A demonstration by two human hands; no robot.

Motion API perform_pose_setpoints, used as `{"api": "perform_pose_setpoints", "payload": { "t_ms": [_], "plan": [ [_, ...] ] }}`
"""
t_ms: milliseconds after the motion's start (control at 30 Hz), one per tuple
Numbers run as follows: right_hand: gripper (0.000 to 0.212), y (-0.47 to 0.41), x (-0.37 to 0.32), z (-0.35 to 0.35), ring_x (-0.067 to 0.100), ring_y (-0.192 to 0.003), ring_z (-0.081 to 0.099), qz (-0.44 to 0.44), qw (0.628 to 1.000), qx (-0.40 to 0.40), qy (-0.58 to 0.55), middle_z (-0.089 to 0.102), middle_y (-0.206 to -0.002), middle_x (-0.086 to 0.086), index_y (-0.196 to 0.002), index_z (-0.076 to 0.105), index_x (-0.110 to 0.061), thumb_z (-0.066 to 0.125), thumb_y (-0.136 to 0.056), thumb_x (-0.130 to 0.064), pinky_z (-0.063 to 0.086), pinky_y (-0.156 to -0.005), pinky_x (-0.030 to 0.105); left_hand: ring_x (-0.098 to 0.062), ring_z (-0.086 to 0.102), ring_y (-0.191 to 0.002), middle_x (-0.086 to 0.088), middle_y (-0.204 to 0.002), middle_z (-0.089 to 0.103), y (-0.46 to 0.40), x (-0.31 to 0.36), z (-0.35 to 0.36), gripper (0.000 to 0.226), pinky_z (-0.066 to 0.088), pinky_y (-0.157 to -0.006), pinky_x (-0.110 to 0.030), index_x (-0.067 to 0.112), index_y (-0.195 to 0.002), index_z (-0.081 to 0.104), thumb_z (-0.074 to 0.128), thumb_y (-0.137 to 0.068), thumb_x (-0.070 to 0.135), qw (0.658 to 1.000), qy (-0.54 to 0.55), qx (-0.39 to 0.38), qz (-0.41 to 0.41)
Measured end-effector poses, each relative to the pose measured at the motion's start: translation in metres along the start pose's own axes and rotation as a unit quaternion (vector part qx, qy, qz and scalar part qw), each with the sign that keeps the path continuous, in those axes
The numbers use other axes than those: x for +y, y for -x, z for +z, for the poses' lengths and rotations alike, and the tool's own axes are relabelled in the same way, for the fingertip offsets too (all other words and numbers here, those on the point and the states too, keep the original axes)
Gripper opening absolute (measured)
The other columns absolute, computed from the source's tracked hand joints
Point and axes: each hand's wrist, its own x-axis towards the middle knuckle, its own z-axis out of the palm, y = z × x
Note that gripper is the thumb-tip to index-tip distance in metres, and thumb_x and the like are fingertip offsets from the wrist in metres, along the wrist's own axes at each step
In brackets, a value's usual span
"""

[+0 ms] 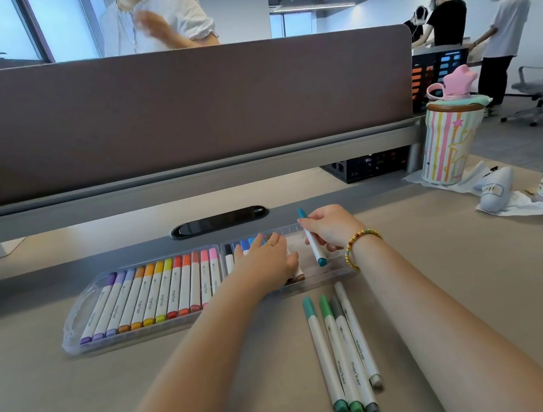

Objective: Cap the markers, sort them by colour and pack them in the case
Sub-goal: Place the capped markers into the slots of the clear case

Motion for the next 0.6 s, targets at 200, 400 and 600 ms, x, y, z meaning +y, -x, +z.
{"api": "perform_pose_setpoints", "payload": {
  "t_ms": [200, 400, 600],
  "plan": [
    [0.027, 0.001, -0.001, 0.001, 0.005, -0.052, 0.048, -0.022, 1.000, 0.014, 0.009, 0.062, -0.084, 0.008, -0.107, 0.062, -0.005, 0.049, -0.097, -0.026, 0.033, -0.045, 0.015, -0.021, -0.004, -0.146, -0.003, -0.159, -0.004, -0.005, -0.002, 0.005, 0.054, 0.002, -0.115, -0.051, 0.014, -0.150, 0.002, 0.015, -0.102, 0.034, 1.000, 0.009, -0.017, 0.013],
    [0.025, -0.004, 0.002, 0.007, 0.007, -0.057, 0.054, -0.021, 0.999, 0.001, 0.049, 0.066, -0.086, 0.007, -0.106, 0.063, -0.006, 0.048, -0.097, -0.023, 0.039, -0.046, 0.015, -0.020, 0.000, -0.146, -0.004, -0.159, -0.001, -0.001, -0.007, 0.013, 0.053, 0.002, -0.116, -0.048, 0.014, -0.150, 0.000, 0.014, -0.102, 0.031, 0.999, 0.010, 0.040, -0.020],
    [0.024, -0.011, 0.008, 0.036, 0.023, -0.092, 0.062, -0.039, 0.982, 0.081, 0.165, 0.065, -0.097, 0.005, -0.104, 0.056, -0.015, 0.052, -0.094, -0.036, 0.049, -0.081, 0.035, -0.018, 0.007, -0.146, 0.001, -0.158, 0.007, 0.003, -0.012, 0.012, 0.054, 0.004, -0.116, -0.046, 0.020, -0.151, 0.007, 0.017, -0.100, 0.036, 0.997, 0.041, 0.061, -0.010]
  ]
}}
